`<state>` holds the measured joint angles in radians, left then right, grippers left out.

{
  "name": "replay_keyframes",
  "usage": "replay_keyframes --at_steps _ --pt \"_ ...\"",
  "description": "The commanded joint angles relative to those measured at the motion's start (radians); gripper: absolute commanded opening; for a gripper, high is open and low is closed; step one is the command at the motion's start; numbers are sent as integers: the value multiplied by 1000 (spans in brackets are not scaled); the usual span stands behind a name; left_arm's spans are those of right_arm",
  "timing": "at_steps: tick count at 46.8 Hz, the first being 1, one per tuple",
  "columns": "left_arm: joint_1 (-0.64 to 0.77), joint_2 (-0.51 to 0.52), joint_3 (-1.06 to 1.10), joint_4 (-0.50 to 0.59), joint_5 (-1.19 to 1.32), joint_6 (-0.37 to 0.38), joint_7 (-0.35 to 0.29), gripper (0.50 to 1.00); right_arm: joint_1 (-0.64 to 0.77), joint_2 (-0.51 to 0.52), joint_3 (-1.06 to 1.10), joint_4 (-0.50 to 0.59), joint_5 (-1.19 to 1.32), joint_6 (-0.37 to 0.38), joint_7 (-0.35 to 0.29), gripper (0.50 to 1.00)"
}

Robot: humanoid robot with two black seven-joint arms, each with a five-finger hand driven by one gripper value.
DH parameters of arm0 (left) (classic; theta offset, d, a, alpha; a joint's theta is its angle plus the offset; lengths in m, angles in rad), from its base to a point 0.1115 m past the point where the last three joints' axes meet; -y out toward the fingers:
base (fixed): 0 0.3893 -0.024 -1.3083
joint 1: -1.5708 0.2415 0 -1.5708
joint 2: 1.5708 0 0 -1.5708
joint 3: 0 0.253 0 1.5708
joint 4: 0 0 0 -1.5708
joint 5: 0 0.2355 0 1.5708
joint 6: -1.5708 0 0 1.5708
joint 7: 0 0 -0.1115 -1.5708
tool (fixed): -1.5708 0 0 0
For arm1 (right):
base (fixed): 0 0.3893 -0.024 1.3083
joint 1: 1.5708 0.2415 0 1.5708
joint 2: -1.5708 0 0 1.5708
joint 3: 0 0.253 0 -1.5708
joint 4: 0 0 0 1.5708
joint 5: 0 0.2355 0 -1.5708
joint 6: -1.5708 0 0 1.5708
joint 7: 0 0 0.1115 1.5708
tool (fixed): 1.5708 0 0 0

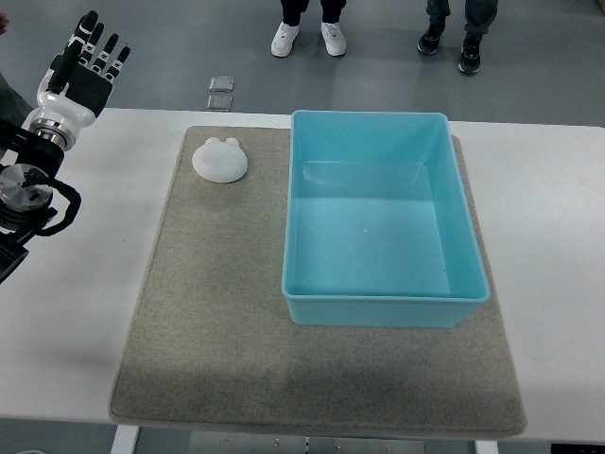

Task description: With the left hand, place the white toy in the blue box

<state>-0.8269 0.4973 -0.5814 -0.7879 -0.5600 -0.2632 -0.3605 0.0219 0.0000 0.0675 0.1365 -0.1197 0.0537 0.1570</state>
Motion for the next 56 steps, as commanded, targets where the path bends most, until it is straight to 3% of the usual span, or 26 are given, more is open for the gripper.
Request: replay_keyframes --at_steps 1,43,56 --pt "0 0 0 -5 -1 1 0 1000 1 0 0 0 0 0 1 936" --pt "-1 4 5 -1 6 -4 5 1000 0 0 0 0 0 0 1 936" --pt "-12 4 5 4 216 -5 3 1000 1 0 0 0 0 0 -1 936"
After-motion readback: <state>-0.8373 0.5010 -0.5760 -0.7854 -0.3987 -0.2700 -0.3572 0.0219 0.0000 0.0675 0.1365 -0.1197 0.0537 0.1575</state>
